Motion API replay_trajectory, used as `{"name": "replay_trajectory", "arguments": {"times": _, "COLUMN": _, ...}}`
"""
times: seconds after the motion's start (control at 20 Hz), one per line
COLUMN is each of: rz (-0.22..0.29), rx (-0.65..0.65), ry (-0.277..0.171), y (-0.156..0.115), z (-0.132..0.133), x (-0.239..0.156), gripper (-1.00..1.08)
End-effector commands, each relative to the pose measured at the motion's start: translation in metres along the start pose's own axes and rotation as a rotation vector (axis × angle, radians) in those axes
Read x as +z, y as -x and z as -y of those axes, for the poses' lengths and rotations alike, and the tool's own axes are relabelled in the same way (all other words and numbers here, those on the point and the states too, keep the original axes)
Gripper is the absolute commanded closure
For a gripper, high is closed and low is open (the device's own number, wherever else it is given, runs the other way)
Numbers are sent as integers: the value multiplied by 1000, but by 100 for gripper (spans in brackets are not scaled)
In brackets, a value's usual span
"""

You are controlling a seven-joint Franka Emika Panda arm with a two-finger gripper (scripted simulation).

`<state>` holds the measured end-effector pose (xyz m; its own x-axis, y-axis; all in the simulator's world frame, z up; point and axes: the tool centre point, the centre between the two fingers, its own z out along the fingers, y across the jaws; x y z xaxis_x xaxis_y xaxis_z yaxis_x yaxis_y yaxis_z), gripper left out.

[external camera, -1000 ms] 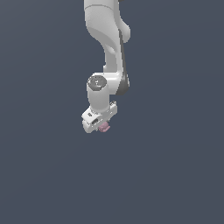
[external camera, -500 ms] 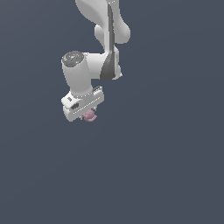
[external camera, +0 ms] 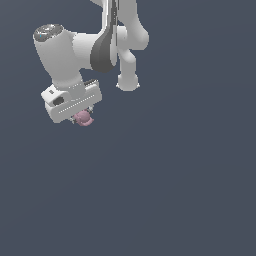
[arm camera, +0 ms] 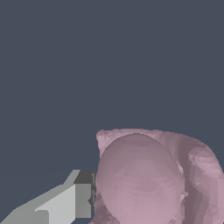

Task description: Pick up the object and move it to a goal position.

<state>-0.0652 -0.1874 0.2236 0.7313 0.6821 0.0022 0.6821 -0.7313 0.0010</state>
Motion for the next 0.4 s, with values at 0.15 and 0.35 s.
{"name": "replay_trajectory", "arguments": {"times": 0.15, "rz": 1, "rx": -1, "ry": -2, "y": 14, "z": -11, "x": -20, "gripper": 108}}
{"name": "replay_trajectory", "arguments": {"times": 0.35, "rz": 2, "rx": -1, "ry": -1, "y": 17, "z": -14, "x": -24, "gripper": 108}}
